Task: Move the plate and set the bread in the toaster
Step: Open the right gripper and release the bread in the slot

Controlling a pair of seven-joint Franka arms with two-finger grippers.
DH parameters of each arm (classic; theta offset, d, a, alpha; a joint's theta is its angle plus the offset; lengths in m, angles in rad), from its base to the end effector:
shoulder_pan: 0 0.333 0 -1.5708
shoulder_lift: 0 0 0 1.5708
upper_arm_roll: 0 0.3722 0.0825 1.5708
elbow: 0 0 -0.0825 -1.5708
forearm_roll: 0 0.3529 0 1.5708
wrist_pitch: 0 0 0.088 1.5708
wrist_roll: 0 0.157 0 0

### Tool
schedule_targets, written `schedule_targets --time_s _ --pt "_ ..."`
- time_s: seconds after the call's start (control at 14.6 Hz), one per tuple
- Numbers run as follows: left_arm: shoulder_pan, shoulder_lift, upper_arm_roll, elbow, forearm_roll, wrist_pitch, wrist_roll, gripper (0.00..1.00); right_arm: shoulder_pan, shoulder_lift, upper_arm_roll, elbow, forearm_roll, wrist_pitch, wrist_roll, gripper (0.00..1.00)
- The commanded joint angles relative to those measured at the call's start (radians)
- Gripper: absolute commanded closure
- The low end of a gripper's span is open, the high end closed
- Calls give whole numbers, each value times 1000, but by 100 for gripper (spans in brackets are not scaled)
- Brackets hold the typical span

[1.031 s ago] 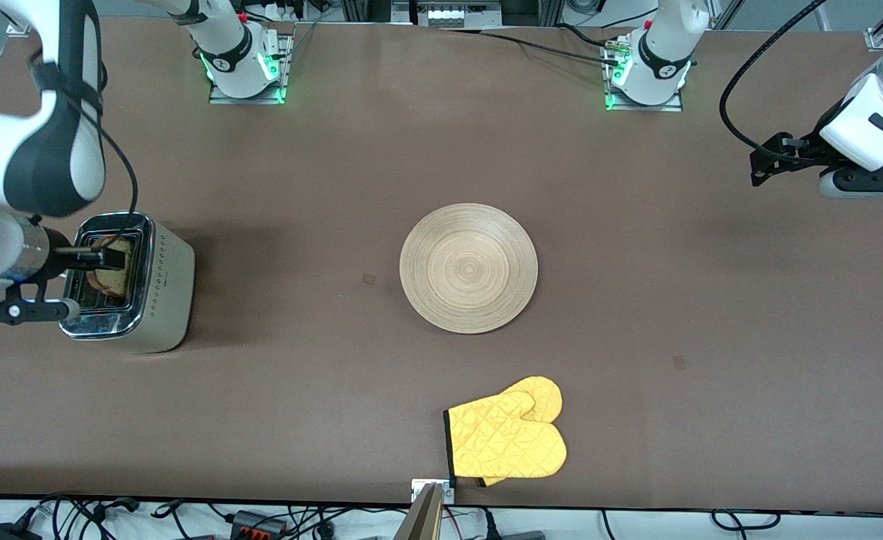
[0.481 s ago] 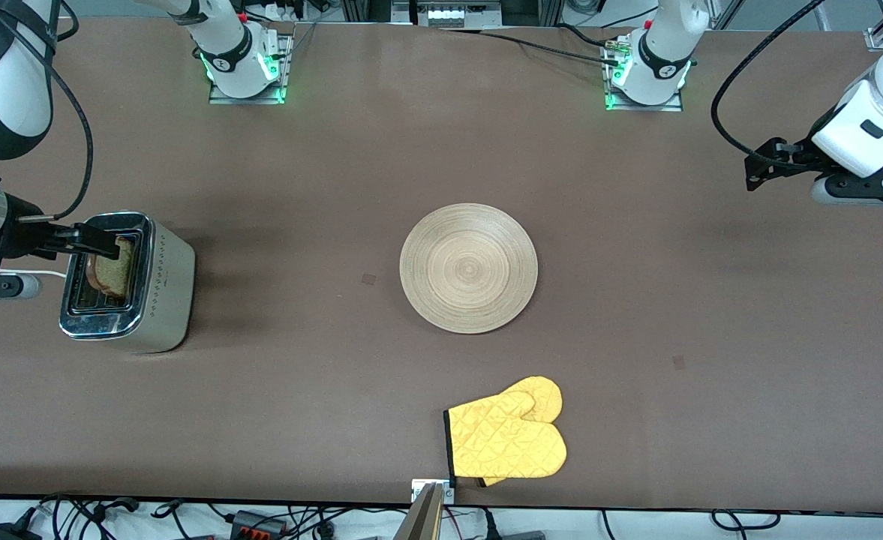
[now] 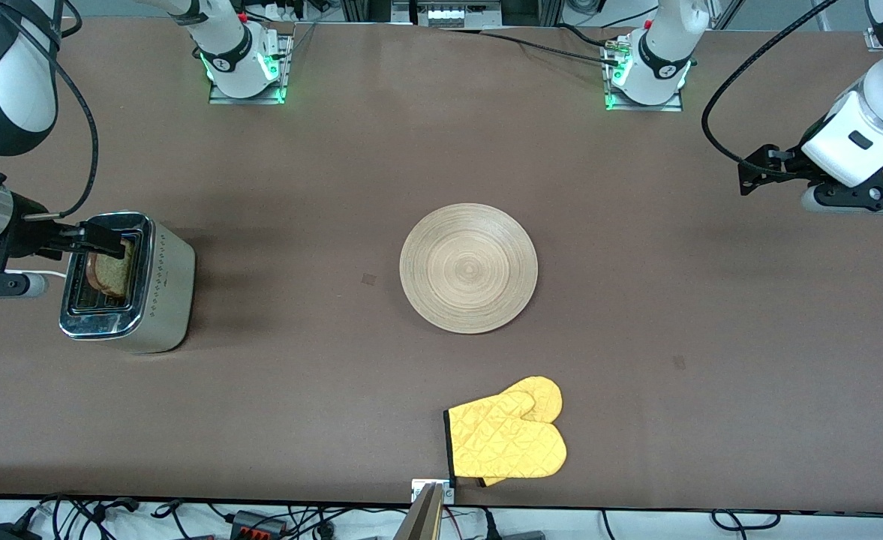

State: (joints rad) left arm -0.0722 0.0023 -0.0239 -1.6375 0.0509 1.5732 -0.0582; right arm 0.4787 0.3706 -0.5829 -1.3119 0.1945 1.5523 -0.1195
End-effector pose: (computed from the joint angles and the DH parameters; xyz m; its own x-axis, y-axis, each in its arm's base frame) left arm 0.5168 -0.0418 0.6007 0.9973 -0.0379 -0.0635 -0.0414 -0.9977 -0.0545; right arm 0.6305 0.0307 0.5538 0.9967 0.0363 -0.0724 0.0362 -0.9993 -0.0022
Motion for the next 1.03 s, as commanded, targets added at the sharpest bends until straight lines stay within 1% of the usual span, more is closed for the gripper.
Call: schedule_targets --time_s 0.0,0.07,0.14,0.21,0.27,0.34,0.41,0.48,0.69,0.76,0.89,0.96 --pt "-6 24 4 42 -6 -22 3 0 -183 -19 174 54 11 -9 12 0" --pt "-6 24 4 41 -5 -22 3 0 -265 -19 264 60 5 3 14 0" --pt "-6 25 4 41 -5 -31 1 0 -335 -21 335 69 -3 20 12 0" --pt "-6 30 4 42 -5 -53 0 0 -377 -31 383 71 -26 40 12 0" --pt "-6 30 2 42 -6 -67 0 0 -402 -48 426 63 -76 60 15 0" --pt "-8 28 2 41 -6 -73 -2 0 -437 -70 483 47 -120 63 41 0" --pt "-9 28 1 42 -6 -96 -2 0 -495 -79 562 37 -154 61 88 0" --pt "-15 28 2 42 -6 -126 0 0 -523 -79 605 37 -168 58 104 0" --pt "-15 27 1 42 -11 -191 0 0 -516 -82 598 23 -168 60 98 0" --pt "-15 27 1 42 -13 -191 0 0 -509 -85 575 20 -168 63 90 0" --pt "-15 25 1 42 -13 -196 0 0 -461 -96 513 10 -168 61 81 0" --pt "-15 25 2 42 -13 -193 -2 0 -454 -101 505 3 -168 61 69 0"
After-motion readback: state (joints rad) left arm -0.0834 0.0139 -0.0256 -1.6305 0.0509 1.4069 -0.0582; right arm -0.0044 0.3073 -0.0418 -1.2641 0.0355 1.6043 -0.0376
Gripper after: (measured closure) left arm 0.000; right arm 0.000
